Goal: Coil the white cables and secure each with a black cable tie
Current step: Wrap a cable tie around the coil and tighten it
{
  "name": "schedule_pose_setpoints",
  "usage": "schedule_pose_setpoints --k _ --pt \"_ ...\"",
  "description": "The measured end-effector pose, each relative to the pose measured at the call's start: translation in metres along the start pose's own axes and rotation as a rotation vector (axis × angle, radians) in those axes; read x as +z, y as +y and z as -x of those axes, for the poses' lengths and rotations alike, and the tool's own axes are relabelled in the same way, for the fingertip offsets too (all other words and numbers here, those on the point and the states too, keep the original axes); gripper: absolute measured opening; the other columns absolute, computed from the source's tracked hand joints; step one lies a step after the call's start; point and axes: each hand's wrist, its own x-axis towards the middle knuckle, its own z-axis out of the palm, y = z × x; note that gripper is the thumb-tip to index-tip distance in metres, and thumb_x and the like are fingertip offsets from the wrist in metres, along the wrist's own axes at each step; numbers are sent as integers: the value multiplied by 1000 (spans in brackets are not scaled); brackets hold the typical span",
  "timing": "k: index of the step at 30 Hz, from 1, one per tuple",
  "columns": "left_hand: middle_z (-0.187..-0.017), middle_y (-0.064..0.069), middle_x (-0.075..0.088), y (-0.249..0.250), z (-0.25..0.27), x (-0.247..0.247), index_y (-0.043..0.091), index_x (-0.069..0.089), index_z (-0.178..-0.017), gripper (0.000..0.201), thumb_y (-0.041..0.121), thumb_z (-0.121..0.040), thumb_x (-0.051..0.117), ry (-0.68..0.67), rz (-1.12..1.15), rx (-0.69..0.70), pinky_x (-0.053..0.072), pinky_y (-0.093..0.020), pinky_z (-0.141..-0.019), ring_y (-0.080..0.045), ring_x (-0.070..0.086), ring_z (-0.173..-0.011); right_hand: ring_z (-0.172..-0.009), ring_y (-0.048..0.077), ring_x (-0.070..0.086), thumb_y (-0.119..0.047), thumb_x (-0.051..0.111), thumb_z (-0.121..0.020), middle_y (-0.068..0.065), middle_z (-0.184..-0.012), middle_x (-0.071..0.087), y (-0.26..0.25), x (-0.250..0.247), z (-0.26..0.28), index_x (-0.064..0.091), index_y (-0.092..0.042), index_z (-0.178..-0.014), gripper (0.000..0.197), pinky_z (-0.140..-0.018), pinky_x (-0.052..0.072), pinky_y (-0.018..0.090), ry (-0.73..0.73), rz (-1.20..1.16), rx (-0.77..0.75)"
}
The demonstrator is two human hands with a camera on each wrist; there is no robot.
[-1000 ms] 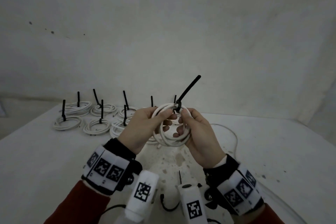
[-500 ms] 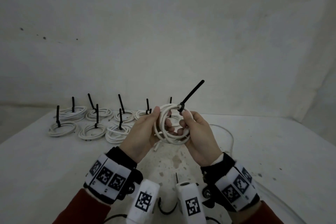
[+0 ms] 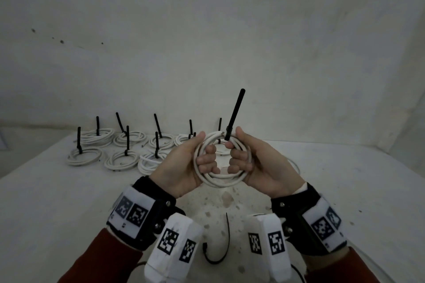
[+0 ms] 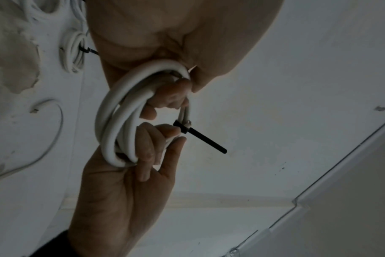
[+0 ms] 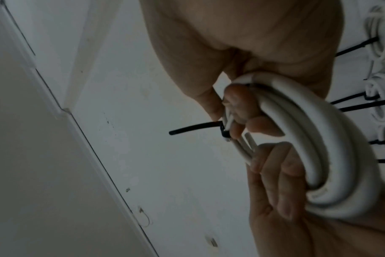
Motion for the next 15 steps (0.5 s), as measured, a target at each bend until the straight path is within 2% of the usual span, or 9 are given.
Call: schedule_pose_setpoints --k 4,7,10,13,15 --pt "-36 6 26 -6 0 4 16 45 -49 57 45 -96 32 -3 -72 -9 46 -22 -51 -7 27 -31 -28 6 21 -39 48 -94 -5 -39 29 1 -1 0 57 -5 -68 44 -36 32 18 0 64 31" --pt "-38 6 27 -7 -3 -1 15 45 -52 54 45 -95 34 25 -103 -1 46 -22 -53 -7 28 -32 -31 7 23 -40 48 -95 -5 -40 29 5 -3 -4 56 -6 -71 42 -43 35 20 33 103 22" --pt "-46 1 40 -1 -4 -11 7 54 -70 49 41 -98 33 72 -117 9 46 -26 -59 -12 41 -41 -41 11 35 -34 44 -99 -2 -49 37 8 -7 -7 55 -7 -80 34 -54 41 26 51 65 -7" --pt "-67 -5 59 2 -3 -19 3 63 -93 43 35 -100 35 152 -215 17 50 -30 -62 -16 56 -57 -48 17 41 -23 36 -102 3 -57 43 9 -11 -9 55 -6 -88 29 -59 46 31 75 -13 -12" --pt "-76 -7 64 0 -3 -18 5 63 -96 33 28 -100 40 224 -260 52 53 -32 -62 -18 61 -62 -52 19 42 -21 32 -104 6 -61 46 9 -12 -9 56 -4 -93 32 -62 46 33 100 -49 -23"
